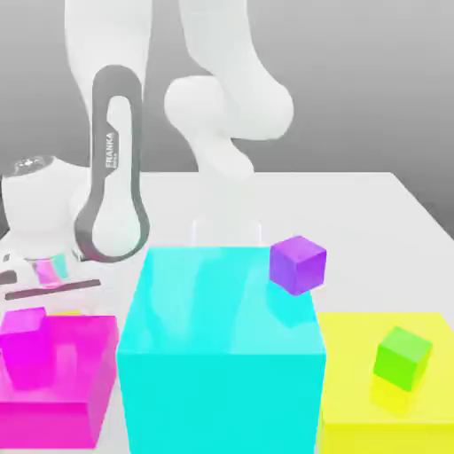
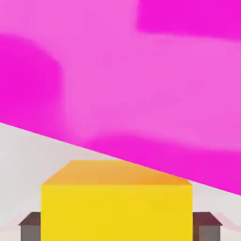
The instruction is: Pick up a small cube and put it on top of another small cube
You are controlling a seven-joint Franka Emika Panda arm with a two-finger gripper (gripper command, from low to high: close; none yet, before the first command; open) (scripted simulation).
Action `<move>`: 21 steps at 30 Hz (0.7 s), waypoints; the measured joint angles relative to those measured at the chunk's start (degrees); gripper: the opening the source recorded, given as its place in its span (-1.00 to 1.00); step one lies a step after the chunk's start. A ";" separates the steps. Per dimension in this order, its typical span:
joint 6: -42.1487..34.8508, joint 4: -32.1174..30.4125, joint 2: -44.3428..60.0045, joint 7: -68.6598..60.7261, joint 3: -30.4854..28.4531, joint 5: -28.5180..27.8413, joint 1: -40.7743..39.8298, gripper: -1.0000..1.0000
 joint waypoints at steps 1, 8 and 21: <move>-0.05 0.00 0.00 0.00 0.00 0.00 0.00 -1.00; -5.13 -2.12 -7.70 9.37 -9.39 -12.47 6.61 -1.00; -23.06 10.06 -21.04 33.75 -8.12 -32.04 15.93 -1.00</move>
